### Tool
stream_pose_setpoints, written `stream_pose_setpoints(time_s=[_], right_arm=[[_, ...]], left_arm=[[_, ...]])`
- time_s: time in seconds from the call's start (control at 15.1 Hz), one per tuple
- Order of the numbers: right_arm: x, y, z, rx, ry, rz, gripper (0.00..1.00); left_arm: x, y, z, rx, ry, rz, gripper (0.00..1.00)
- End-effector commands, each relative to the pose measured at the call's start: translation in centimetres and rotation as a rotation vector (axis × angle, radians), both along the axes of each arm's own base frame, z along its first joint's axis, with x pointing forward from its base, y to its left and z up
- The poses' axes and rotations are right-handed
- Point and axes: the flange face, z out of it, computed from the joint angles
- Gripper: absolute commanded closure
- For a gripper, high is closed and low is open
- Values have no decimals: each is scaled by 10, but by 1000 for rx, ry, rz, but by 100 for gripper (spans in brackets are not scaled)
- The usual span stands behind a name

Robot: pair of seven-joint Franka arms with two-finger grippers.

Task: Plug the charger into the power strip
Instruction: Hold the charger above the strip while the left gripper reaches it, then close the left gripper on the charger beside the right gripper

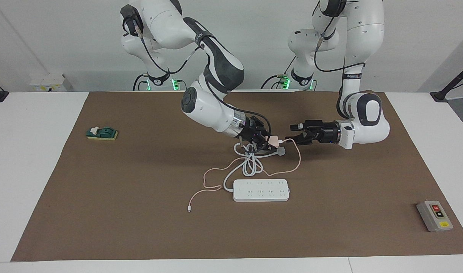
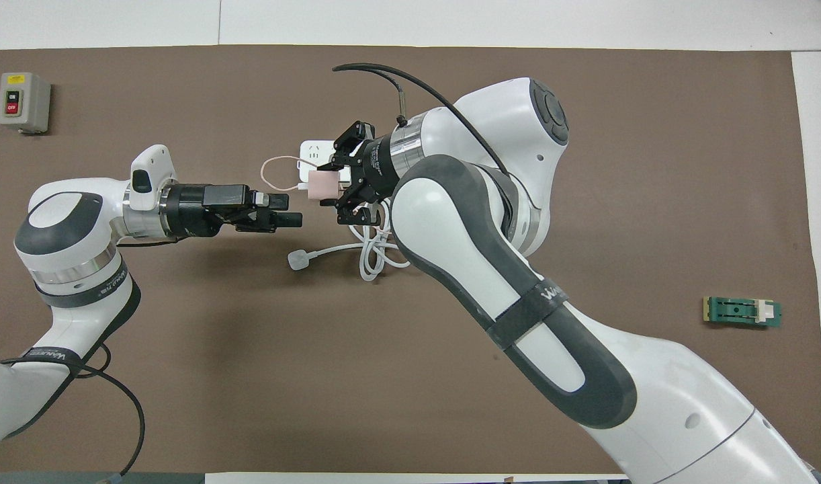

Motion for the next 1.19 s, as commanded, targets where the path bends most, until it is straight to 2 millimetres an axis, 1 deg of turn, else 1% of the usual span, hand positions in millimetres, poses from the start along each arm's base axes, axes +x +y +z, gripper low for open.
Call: stream_pose_setpoints(time_s=[0.0, 0.07, 0.2, 0.33, 0.6, 1.06, 1.12], right_arm=[[3, 4, 1, 11, -4, 13, 100], [3, 4, 1, 11, -4, 13, 100], [3, 4, 1, 10, -5, 15, 100], [3, 5, 1, 11, -5, 17, 100], [3, 4, 1, 11, -6, 15, 100], [3, 4, 1, 11, -6, 15, 100], [3, 4, 1, 11, -6, 15, 100]], left_arm=[[-3, -13, -2, -2, -35, 52, 0], [-2, -17, -2, -5, -39, 60, 0], [1, -18, -2, 7, -87, 71, 0], [2, -19, -1, 7, -96, 69, 0], [-1, -33, -1, 2, -96, 56, 0], [3, -30, 1, 0, -98, 73, 1], [4, -27, 1, 2, -100, 82, 4]])
